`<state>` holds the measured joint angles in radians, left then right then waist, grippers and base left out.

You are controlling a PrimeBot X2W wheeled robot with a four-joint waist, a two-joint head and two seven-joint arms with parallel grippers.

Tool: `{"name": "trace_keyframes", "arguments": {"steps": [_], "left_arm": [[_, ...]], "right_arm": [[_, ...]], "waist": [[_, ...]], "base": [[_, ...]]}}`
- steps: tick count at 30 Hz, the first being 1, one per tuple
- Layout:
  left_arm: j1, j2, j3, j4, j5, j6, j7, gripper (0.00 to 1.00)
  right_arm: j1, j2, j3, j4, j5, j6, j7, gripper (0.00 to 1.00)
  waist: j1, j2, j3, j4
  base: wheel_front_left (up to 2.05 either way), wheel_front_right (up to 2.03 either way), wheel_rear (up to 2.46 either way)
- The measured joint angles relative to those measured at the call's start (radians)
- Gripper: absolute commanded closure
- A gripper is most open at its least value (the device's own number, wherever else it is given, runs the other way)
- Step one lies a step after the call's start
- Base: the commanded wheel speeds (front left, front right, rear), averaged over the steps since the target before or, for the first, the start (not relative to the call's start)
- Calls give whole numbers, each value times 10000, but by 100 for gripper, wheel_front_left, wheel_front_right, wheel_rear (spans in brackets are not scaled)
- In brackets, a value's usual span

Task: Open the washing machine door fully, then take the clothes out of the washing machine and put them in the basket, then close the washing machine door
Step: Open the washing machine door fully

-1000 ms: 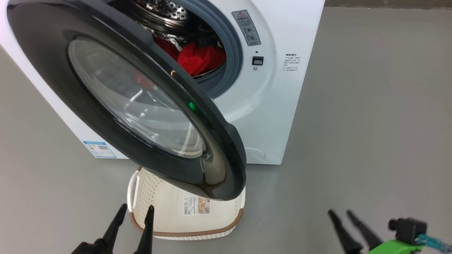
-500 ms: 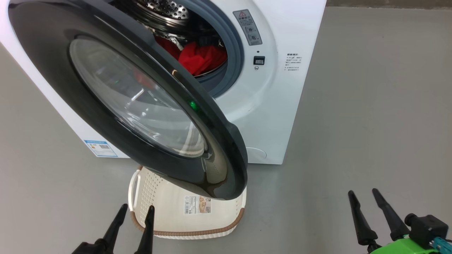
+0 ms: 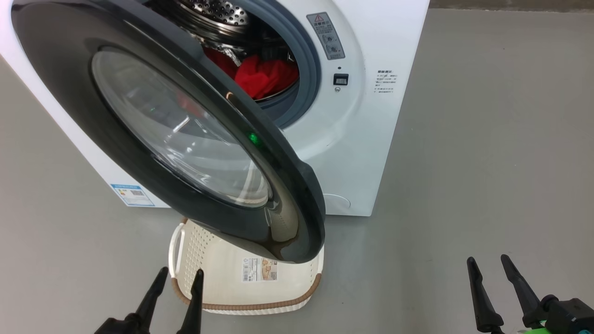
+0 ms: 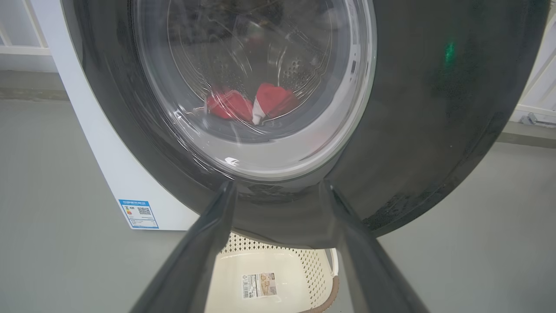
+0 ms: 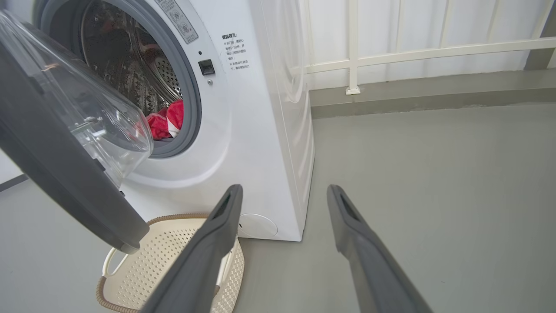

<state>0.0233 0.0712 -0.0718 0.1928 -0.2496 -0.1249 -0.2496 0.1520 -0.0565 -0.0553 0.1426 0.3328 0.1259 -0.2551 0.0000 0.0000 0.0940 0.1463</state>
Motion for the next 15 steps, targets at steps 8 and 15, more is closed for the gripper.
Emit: {"name": "trace_keyframes", "arguments": {"steps": [8,15], "left_arm": [[0,0,-17,-15,0,-2,0,0],[-1,0,-23,-15,0,-2,0,0]], "right_arm": [[36,50,-6,0,-2,0,0,0],[36,61,-4,4,-4,0,0,0]], "waist": [[0,0,3,-4],[0,0,-23,-3]], "base": [[0,0,0],[0,0,0]]}}
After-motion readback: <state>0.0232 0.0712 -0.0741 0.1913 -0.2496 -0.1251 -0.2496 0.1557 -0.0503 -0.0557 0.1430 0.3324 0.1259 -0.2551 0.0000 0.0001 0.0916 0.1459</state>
